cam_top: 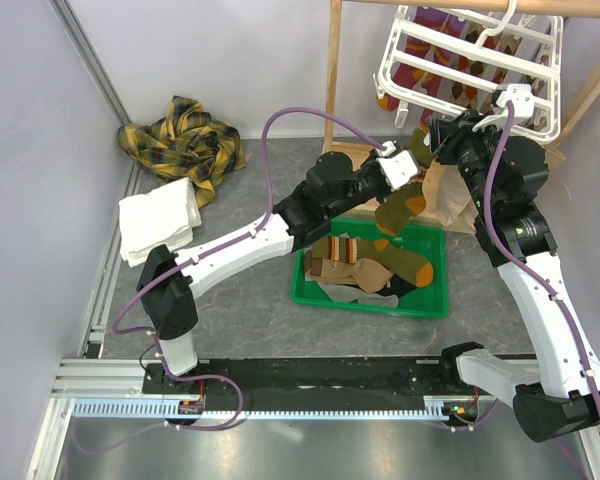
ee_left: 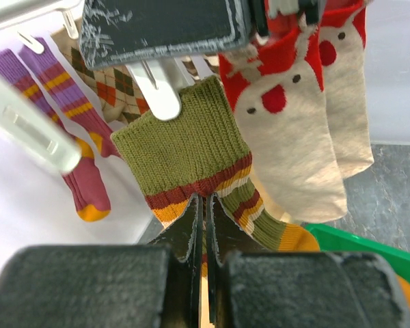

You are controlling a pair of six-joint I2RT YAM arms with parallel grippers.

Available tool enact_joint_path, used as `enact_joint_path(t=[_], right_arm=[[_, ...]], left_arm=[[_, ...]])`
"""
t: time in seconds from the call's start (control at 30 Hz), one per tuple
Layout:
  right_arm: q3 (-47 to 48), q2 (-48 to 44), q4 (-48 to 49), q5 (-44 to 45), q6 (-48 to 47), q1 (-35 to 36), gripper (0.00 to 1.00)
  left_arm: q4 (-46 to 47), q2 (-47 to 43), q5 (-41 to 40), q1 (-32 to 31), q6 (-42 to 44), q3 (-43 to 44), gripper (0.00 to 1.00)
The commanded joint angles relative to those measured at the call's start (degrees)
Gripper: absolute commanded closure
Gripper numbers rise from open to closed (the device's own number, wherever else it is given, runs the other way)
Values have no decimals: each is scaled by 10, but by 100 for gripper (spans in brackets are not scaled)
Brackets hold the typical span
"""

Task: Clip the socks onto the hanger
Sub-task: Clamp the sock onto the hanger.

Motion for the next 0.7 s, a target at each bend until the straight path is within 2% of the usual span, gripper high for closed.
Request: enact_joint_path(t=[0.0,0.67], right_arm=[[9,-9,-28,-55,17,7,100],[11,-3,-26,-69,24,7,100]], left_arm=[[33,9,-12,3,22,38,98],[22,23,-15,4,18,86,98]])
